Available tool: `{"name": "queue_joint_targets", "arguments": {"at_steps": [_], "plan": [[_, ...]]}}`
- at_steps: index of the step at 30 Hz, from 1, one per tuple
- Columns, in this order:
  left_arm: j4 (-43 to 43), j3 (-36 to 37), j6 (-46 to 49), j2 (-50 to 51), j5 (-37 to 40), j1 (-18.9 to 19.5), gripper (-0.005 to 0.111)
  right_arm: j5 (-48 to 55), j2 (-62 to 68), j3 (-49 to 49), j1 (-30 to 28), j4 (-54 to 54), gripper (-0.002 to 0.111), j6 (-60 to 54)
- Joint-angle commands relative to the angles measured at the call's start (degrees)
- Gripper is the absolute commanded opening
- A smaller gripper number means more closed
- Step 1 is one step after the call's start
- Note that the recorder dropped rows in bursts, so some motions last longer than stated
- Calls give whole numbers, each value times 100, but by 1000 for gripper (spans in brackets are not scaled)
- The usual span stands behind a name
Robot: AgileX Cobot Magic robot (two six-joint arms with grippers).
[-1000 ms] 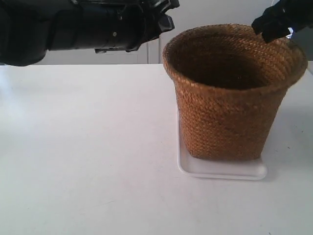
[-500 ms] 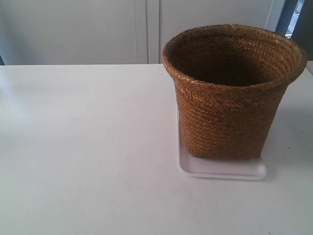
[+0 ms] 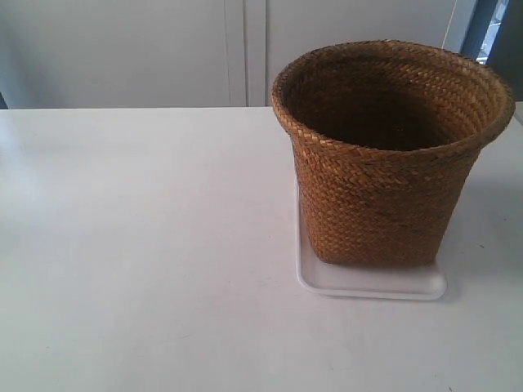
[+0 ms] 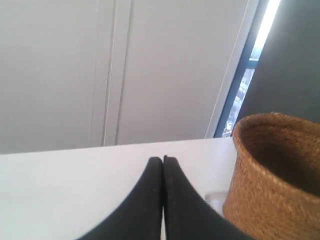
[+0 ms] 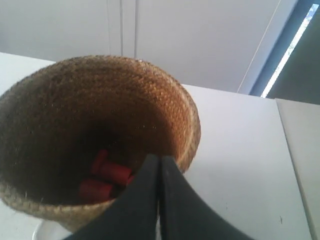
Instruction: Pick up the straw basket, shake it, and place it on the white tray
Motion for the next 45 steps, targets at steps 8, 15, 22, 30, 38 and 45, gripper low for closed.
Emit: {"name": "queue_joint_targets", "arguments": {"at_steps": [8, 15, 22, 30, 38, 45], "plan": [[57, 536, 46, -261, 1186, 28, 0, 167, -1100, 968, -29, 45, 0, 81], [57, 536, 46, -261, 1225, 28, 0, 167, -1100, 968, -29, 45, 0, 81], [57, 536, 46, -261, 1225, 28, 0, 167, -1100, 968, -29, 45, 0, 81], [173, 548, 261, -274, 1054, 28, 0, 167, -1100, 968, -29, 45, 0, 81], [120, 2470, 418, -2027, -40, 1015, 0, 155, -1100, 968, -29, 45, 0, 81], [120, 3667, 323, -4056, -138, 1170, 0, 155, -1100, 968, -29, 45, 0, 24]]}}
